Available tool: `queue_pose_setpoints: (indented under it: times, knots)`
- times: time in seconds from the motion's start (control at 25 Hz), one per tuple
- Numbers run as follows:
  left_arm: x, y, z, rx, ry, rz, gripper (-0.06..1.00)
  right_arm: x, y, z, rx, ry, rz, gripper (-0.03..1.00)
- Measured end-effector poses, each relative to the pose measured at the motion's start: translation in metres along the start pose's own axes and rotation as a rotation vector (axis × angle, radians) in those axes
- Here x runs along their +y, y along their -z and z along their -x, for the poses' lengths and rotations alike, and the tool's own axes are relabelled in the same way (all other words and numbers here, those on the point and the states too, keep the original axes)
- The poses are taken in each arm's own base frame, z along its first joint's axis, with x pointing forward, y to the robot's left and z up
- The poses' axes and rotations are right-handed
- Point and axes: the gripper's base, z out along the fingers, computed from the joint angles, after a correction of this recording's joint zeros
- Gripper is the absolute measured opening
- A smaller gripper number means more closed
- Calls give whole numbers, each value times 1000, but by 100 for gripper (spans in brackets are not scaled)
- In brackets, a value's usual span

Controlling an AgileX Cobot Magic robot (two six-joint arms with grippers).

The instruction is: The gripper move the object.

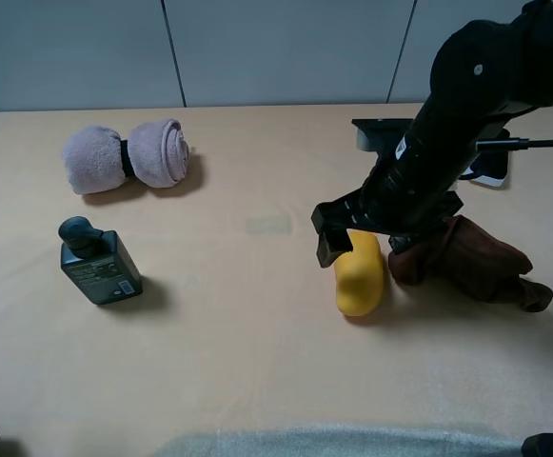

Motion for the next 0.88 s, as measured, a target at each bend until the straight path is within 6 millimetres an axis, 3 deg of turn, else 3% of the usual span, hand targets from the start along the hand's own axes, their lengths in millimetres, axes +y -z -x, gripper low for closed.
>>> queue_pose_setpoints:
  times: [0.52,0.88]
  knots:
    - [0,0,0,0,0,0,94,3,60,-20,-41,11,29,69]
    - [0,0,0,0,0,0,94,0,106,-45,-86,45,41,69]
